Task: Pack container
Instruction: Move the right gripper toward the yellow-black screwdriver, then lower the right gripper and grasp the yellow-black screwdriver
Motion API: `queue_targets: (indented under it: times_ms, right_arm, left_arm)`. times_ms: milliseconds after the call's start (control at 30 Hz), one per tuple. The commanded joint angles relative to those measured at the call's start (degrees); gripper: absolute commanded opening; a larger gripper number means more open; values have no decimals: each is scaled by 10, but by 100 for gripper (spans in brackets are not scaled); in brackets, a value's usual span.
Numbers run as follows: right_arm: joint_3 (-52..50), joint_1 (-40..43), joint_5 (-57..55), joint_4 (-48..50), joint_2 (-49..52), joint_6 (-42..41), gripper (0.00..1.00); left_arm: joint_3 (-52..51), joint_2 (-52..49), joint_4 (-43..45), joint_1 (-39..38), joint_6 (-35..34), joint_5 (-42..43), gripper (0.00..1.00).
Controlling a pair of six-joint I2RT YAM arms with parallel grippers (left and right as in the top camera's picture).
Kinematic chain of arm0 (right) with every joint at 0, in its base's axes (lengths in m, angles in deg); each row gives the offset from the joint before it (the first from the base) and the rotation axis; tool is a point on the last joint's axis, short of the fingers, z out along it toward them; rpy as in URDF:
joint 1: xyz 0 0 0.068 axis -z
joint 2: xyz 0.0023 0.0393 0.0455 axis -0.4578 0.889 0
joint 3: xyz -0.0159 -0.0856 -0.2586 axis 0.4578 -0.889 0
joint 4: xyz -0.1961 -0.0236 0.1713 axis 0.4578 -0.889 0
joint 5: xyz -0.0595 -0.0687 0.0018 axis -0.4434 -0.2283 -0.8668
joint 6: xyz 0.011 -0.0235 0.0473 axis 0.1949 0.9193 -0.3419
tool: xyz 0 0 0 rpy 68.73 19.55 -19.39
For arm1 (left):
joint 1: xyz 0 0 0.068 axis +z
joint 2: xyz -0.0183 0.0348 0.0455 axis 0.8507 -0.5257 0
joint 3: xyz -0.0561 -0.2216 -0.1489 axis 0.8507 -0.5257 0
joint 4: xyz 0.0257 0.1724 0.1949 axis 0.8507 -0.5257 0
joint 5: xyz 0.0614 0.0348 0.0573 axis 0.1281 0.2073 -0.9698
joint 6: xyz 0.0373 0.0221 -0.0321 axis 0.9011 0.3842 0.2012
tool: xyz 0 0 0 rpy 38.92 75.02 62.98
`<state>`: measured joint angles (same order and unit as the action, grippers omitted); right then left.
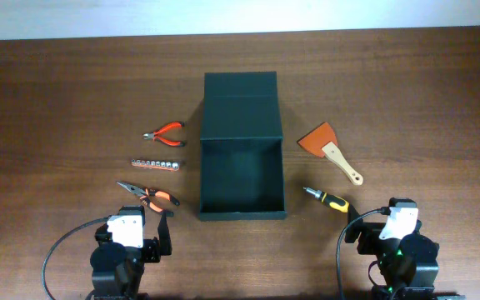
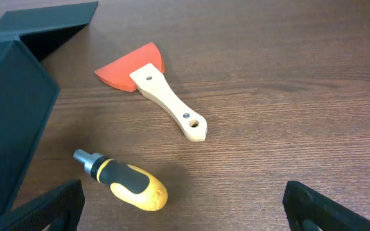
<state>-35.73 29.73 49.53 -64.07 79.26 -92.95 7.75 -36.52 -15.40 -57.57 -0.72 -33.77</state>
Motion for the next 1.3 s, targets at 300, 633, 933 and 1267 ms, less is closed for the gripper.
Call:
queue_targets:
  times_ms: [300, 633, 933, 1267]
  right_arm:
    - [151, 5, 12, -13, 153, 0, 99]
    - [250, -58, 31, -55, 315, 12, 99]
    - [318, -89, 92, -77, 531, 31, 99]
    - [480, -89, 88, -214, 726, 93, 99]
  left_arm:
    - [-3, 5, -1, -3, -5, -4, 99]
    - [-3, 5, -1, -3, -5, -4, 99]
    - [-3, 5, -1, -3, -5, -4, 99]
    - [-3, 5, -1, -3, -5, -4, 99]
